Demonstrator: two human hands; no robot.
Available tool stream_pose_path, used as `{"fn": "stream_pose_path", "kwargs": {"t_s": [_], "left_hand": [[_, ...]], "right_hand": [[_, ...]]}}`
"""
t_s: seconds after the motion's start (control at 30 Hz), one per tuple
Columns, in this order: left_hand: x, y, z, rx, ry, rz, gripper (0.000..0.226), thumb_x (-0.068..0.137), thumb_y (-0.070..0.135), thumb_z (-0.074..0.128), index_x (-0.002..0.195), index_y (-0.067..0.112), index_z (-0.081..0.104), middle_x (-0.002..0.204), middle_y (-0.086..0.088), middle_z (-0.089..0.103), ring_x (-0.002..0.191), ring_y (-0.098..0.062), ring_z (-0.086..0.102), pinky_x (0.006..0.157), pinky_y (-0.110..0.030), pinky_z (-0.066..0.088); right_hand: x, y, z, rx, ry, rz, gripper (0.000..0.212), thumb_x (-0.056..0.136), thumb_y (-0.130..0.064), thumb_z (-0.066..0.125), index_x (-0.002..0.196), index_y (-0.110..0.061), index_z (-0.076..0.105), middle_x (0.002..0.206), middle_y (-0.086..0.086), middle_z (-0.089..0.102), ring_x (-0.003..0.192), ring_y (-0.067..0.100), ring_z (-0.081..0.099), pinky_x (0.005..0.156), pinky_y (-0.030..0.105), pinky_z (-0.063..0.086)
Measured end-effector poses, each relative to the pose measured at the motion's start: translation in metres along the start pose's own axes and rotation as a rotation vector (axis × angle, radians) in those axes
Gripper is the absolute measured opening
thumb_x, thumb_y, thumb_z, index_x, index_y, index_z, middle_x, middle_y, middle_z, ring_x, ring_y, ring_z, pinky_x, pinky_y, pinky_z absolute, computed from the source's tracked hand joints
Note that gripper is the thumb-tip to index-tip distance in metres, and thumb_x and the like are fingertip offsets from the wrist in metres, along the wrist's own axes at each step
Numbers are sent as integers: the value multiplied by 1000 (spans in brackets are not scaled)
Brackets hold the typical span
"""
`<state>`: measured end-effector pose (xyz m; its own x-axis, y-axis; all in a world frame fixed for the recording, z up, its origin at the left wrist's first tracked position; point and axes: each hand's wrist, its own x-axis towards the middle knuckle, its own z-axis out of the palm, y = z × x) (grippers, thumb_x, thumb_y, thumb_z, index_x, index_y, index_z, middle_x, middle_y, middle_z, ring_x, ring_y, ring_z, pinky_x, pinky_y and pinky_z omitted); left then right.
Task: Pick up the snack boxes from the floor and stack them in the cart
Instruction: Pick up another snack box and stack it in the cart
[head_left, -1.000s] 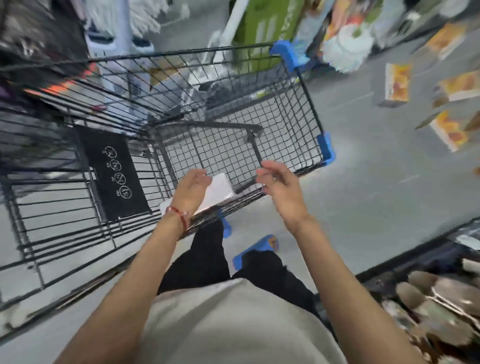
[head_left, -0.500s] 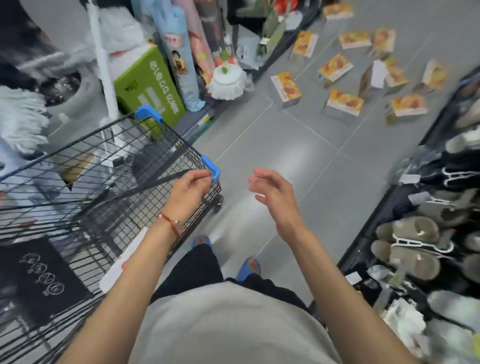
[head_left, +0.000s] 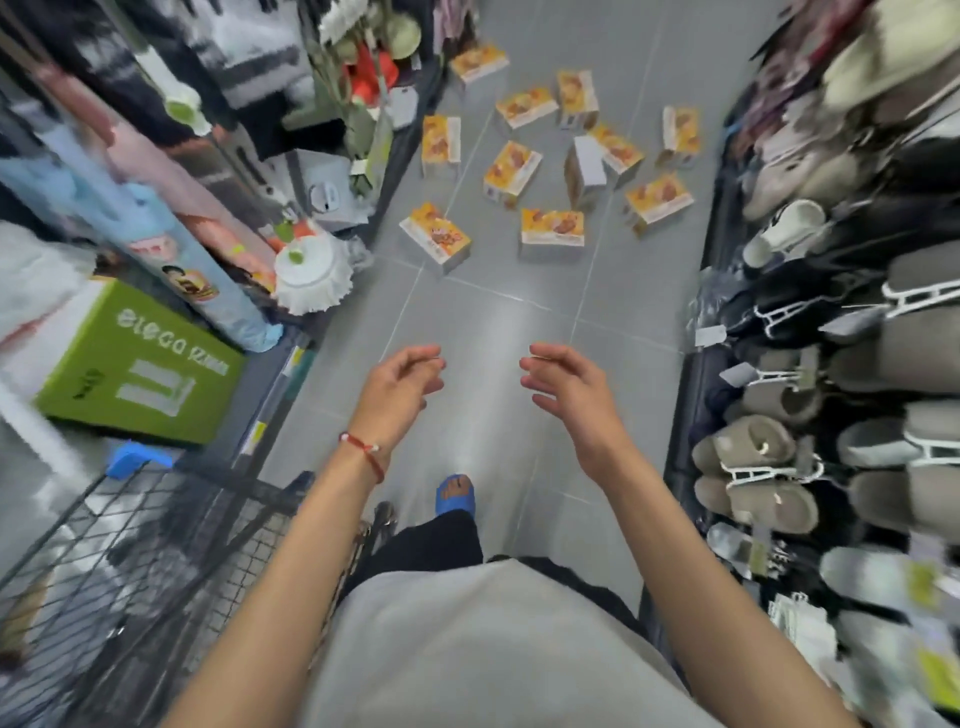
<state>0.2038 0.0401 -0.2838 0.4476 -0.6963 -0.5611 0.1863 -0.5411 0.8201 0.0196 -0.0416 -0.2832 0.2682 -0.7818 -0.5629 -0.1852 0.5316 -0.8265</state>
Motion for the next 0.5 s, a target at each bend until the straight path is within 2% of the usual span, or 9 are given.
{"fn": "stream_pose_path", "kwargs": {"t_s": [0.17,0.23,0.4,0.5], "left_hand": [[71,56,20,71,-117,10,12,101,18,57,109,25,63,115,2,69,99,-16,66,80,-26,45],[96,73,30,99,-142,0,13,100,19,58,110,26,64,112,3,70,97,-14,67,80,-26,45],[165,111,61,169,-195,-19,13,100,20,59,108,28,65,111,6,70,99,-14,68,81,-27,46],[213,135,86,199,-211,-38,13,100,21,59,110,27,65,114,4,71,104,-17,68,83,-29,47]], "right_hand": [[50,-41,-14,89,133,14,18,99,-13,66,114,-22,70,117,5,75,99,14,70,103,39,53],[69,-54,-22,112,177,27,19,98,-13,66,114,-23,71,119,6,76,99,14,72,102,38,54],[135,-82,-46,188,256,77,18,98,-15,65,111,-25,72,104,0,77,98,15,71,96,36,53],[183,-101,-64,210,290,80,18,99,-13,63,109,-25,71,112,5,78,101,16,71,97,36,55]]}}
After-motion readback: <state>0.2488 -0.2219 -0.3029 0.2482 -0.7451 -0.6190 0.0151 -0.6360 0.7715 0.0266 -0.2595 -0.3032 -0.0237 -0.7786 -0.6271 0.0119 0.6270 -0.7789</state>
